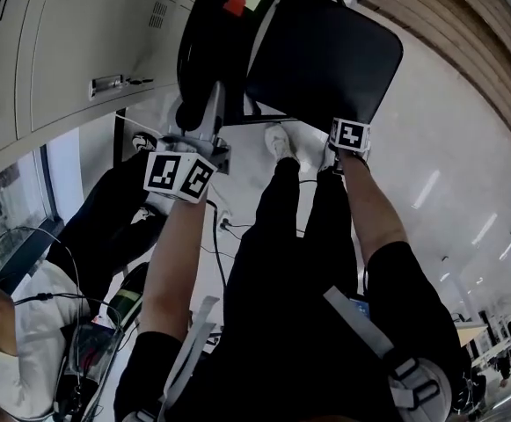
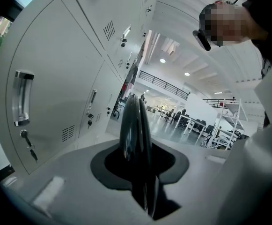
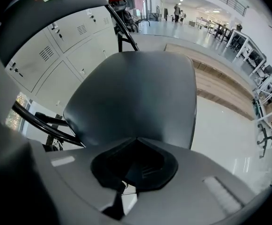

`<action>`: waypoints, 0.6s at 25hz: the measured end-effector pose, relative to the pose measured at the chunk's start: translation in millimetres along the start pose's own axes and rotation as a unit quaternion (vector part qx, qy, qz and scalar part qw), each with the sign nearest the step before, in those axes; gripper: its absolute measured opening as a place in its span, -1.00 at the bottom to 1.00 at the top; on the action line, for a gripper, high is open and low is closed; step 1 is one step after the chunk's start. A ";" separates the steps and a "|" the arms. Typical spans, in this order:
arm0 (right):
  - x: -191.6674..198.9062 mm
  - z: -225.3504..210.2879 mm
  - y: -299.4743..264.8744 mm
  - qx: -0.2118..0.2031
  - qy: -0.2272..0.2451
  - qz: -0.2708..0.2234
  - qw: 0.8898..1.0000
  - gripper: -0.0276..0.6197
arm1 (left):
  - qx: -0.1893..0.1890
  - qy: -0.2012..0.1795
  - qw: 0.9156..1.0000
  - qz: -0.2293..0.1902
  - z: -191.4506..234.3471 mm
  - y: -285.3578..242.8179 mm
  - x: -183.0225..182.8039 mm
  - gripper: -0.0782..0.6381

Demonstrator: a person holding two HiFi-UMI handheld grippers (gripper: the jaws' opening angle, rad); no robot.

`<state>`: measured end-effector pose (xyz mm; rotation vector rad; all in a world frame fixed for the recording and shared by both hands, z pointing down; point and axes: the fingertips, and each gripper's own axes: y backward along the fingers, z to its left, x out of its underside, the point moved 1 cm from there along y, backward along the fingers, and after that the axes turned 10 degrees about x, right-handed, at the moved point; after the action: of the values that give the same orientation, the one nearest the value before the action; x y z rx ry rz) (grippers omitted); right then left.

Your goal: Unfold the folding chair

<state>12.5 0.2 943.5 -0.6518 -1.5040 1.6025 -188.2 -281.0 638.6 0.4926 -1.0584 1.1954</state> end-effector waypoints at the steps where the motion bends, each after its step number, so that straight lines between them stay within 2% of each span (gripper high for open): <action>1: 0.5 0.2 -2.4 0.000 0.001 0.003 1.000 -0.90 | -0.001 0.004 1.000 -0.001 4.3 -0.1 1.3 -0.50; 4: 2.1 4.3 -9.6 -0.006 0.012 0.007 1.000 -0.90 | -0.005 0.014 1.000 -0.008 14.8 1.5 3.4 -0.50; 8: 5.6 8.5 -23.9 -0.018 0.055 0.007 0.998 -0.90 | -0.005 0.017 1.000 -0.011 19.7 1.4 6.4 -0.49; 12: 4.6 5.0 -22.1 -0.012 0.056 0.025 0.998 -0.90 | -0.004 -0.002 1.000 -0.012 25.3 -0.4 9.9 -0.48; 15: -7.6 12.0 -12.0 -0.021 0.072 0.011 0.997 -0.90 | -0.019 -0.014 1.000 -0.016 30.1 -1.2 11.6 -0.46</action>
<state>9.3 -13.4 955.8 -0.7928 -1.4331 1.5101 -199.2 -299.4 662.7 0.4957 -1.0917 1.1414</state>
